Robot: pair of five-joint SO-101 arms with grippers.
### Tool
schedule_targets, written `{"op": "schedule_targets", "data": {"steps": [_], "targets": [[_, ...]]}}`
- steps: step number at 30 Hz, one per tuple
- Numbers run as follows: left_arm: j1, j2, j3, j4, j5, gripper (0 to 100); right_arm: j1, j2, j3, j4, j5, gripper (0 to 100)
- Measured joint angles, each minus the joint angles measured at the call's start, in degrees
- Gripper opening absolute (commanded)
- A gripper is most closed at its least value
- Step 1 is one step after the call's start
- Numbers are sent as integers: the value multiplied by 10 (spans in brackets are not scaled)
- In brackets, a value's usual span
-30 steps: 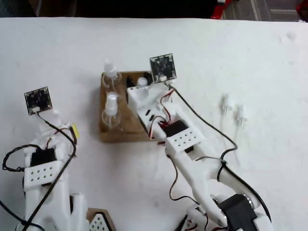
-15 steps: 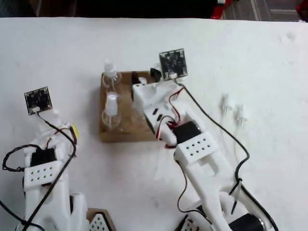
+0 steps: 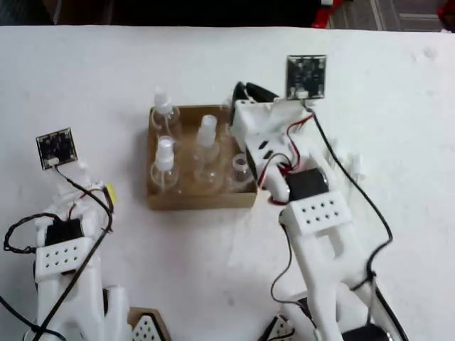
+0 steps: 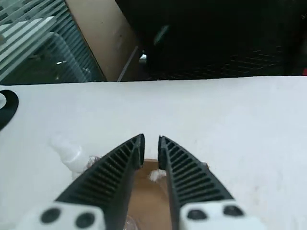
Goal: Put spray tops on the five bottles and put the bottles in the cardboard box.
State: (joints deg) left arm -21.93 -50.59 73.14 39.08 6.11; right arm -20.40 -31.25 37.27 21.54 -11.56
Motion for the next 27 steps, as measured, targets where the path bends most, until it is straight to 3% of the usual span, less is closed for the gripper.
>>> {"op": "schedule_targets", "data": {"steps": [8,27], "targets": [[0,0,0,0,0,120,-16,106,-22,1,0,16],[0,0,0,0,0,120,-51,107,-26,15,1,16]]}}
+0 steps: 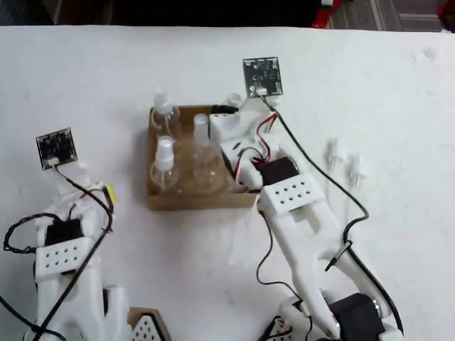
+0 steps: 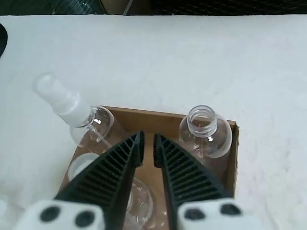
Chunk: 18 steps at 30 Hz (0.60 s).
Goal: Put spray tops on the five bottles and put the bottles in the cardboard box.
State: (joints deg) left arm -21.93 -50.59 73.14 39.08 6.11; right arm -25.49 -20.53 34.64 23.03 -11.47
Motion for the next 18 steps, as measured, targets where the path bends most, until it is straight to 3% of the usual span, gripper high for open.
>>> {"op": "schedule_targets", "data": {"steps": [9,18], "targets": [[0,0,0,0,0,120,153,-160,-71,92,36,18],[0,0,0,0,0,119,331,-103,-141,222,132,19]]}}
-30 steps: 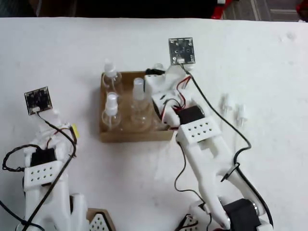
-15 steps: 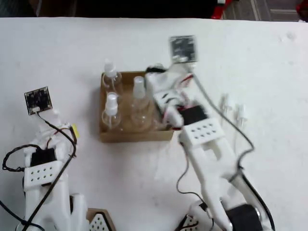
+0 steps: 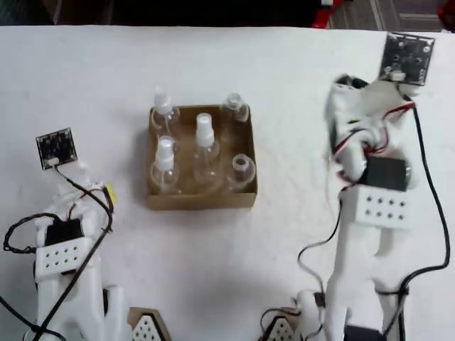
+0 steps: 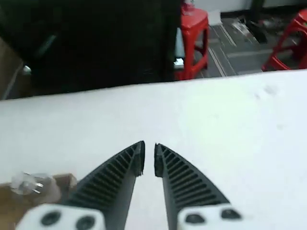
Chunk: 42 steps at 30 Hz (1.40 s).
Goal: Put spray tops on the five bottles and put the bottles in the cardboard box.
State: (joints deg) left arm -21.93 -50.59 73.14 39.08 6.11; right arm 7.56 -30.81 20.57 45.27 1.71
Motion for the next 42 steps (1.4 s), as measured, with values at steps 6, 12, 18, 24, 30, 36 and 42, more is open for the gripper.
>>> {"op": "schedule_targets", "data": {"steps": [6,12,18,24,30,36,42], "targets": [[0,0,0,0,0,118,87,79,-20,54,83,19],[0,0,0,0,0,120,106,156,-22,65,176,36],[0,0,0,0,0,120,83,269,-74,101,186,84],[0,0,0,0,0,120,58,412,-213,193,186,88],[0,0,0,0,0,120,37,547,-353,248,156,88],[0,0,0,0,0,120,17,662,-498,313,125,88],[0,0,0,0,0,120,21,760,-616,353,114,90]]}}
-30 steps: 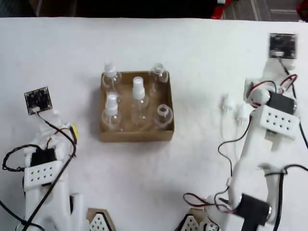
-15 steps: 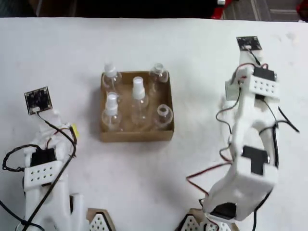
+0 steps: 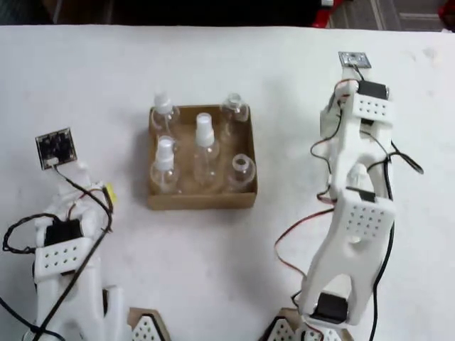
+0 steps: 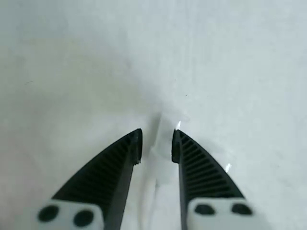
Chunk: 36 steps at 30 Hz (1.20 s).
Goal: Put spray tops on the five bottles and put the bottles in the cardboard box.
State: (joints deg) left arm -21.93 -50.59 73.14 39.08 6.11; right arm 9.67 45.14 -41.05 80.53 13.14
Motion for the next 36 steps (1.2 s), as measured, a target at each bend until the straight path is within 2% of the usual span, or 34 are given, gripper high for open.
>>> {"op": "schedule_targets", "data": {"steps": [6,18,25,30,36], "targets": [[0,0,0,0,0,120,16,52,-105,58,-2,199],[0,0,0,0,0,120,17,161,-223,64,-2,160],[0,0,0,0,0,120,19,218,-298,64,-2,11],[0,0,0,0,0,120,14,226,-353,92,-2,15],[0,0,0,0,0,120,17,218,-488,164,-2,15]]}}
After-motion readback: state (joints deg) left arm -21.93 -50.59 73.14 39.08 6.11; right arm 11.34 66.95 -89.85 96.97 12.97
